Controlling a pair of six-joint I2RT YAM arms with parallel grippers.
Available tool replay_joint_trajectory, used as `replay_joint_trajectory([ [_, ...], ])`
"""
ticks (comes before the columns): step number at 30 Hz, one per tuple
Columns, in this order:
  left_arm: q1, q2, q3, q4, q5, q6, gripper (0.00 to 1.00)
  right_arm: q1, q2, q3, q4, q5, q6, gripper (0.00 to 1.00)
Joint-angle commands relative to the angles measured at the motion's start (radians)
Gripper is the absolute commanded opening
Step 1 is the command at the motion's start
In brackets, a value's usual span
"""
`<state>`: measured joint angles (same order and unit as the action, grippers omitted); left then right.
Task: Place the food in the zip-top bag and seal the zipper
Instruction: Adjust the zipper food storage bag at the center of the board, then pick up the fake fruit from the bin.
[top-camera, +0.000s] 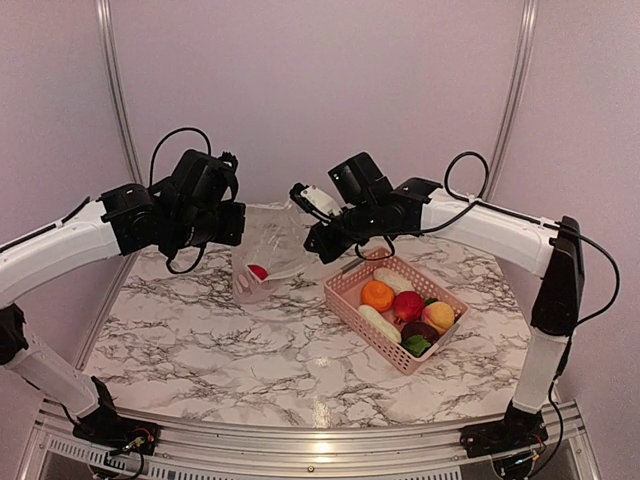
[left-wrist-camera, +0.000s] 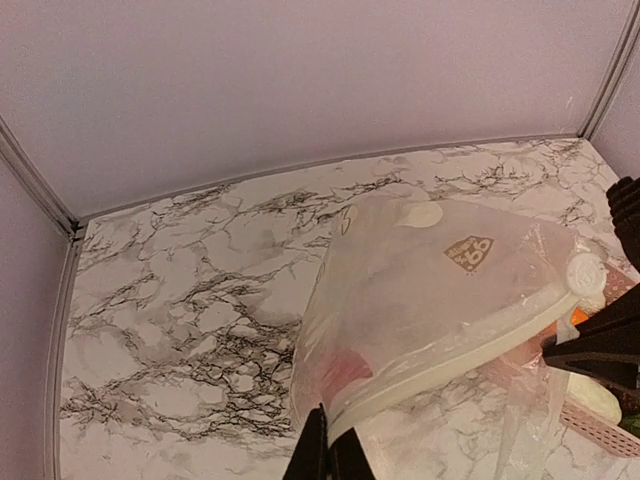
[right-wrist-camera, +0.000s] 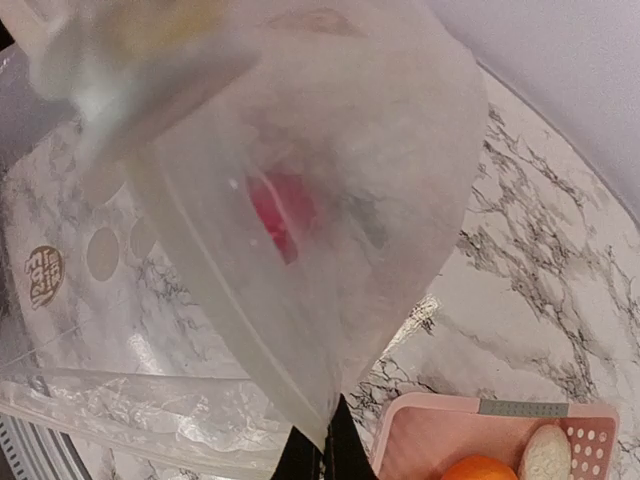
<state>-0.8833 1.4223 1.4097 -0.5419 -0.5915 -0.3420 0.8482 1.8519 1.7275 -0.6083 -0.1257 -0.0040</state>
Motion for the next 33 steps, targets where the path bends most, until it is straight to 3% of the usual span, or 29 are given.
replay_joint_trajectory([
  [1,0.005,0.077,-0.003,-0.025,-0.056,-0.061,0.0,-0.022,0.023,0.091,-0.049,0.08,-0.02,0.0],
  [3,0.007,0.095,0.008,-0.063,-0.129,-0.079,0.0,-0.035,0.013,0.095,-0.053,0.006,-0.025,0.0],
  [5,0.009,0.093,0.013,-0.075,-0.164,-0.086,0.0,-0.053,-0.004,0.079,-0.046,-0.164,-0.053,0.04],
  [7,0.011,0.086,0.006,-0.054,-0.148,-0.073,0.0,-0.073,-0.02,0.063,-0.042,-0.321,-0.082,0.3],
  [9,0.014,0.088,-0.001,-0.027,-0.119,-0.054,0.0,-0.091,-0.035,0.06,-0.043,-0.453,-0.123,0.49],
  [13,0.017,0.106,0.012,-0.034,-0.089,-0.038,0.0,-0.135,-0.077,0.06,-0.07,-0.602,-0.176,0.58],
  [19,0.015,0.077,0.057,-0.081,-0.067,-0.02,0.0,-0.252,-0.152,0.0,-0.133,-0.545,-0.329,0.63],
  [26,0.016,0.037,0.126,-0.155,-0.044,0.017,0.0,-0.391,-0.131,-0.081,-0.309,-0.355,-0.629,0.66],
  [33,0.016,0.046,0.104,-0.169,0.008,0.011,0.0,-0.407,-0.102,-0.212,-0.345,-0.169,-0.743,0.73],
])
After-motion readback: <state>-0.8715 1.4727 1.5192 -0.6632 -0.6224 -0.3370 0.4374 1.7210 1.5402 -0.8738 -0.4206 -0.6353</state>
